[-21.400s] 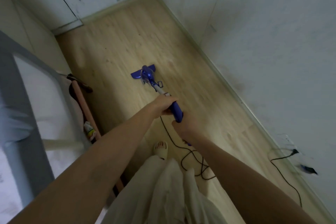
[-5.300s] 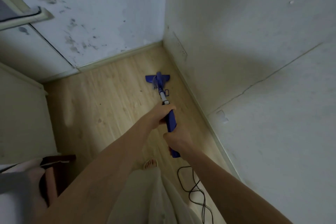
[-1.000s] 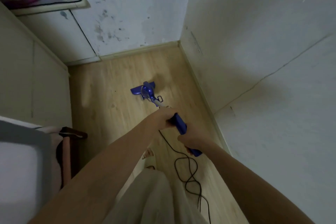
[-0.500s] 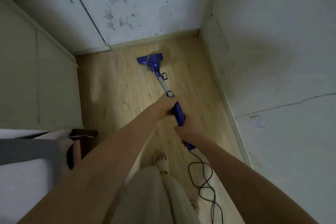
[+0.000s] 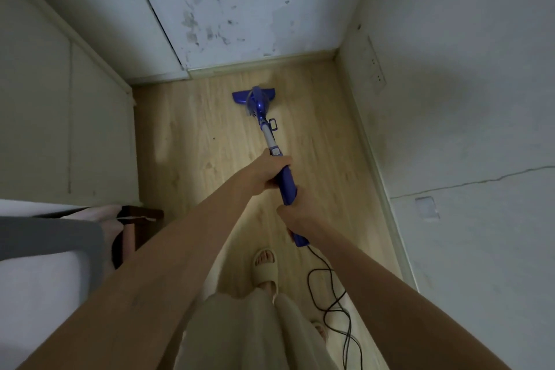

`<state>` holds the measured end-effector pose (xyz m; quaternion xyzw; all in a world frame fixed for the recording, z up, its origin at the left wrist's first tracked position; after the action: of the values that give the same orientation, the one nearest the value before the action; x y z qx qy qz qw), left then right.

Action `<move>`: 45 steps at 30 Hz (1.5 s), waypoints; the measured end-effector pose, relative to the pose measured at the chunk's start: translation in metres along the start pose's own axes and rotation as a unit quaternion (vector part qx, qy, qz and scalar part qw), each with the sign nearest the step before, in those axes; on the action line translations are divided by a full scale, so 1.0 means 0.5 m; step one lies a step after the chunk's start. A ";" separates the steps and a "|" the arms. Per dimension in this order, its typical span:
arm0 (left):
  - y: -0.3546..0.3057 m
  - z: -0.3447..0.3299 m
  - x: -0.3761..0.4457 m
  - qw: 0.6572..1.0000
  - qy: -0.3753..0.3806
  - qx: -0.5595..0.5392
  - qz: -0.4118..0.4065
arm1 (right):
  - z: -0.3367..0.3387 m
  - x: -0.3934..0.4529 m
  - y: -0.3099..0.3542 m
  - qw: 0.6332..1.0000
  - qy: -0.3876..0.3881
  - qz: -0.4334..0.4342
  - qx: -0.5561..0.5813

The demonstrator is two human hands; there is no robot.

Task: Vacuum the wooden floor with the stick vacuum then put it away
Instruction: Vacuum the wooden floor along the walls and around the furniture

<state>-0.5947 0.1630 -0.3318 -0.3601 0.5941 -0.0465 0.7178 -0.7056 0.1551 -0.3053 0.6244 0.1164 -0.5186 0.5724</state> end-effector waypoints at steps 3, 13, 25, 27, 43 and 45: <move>0.023 -0.014 -0.044 1.000 -0.002 -0.005 -0.004 | -0.005 -0.039 -0.026 1.000 0.006 0.002 0.007; 0.146 -0.165 -0.212 0.999 0.013 -0.045 -0.008 | 0.041 -0.234 -0.180 0.999 0.034 -0.015 -0.019; 0.277 -0.310 -0.385 0.998 -0.034 -0.047 0.020 | 0.115 -0.453 -0.296 0.993 0.073 0.010 -0.094; 0.303 -0.331 -0.395 0.996 -0.043 -0.075 0.029 | 0.127 -0.464 -0.319 0.989 0.082 0.011 -0.124; 0.214 -0.259 -0.271 0.987 -0.060 -0.147 0.015 | 0.136 -0.322 -0.199 0.975 0.103 0.034 -0.196; 0.197 -0.214 -0.251 0.987 -0.062 -0.146 0.010 | 0.107 -0.289 -0.163 0.974 0.104 0.041 -0.200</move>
<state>-0.7614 0.2480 -0.2890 -0.4567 0.5527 0.0702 0.6935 -0.8561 0.2012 -0.2303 0.5522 0.2508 -0.3936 0.6908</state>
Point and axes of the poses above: each hand's wrist, its own x-axis towards the middle knuckle, its own z-axis out of the back of the hand, y = z × x, the point moved 10 cm from there along x, towards the middle knuckle, and after that the axes turned 14 degrees about x, right-handed, at the moved point
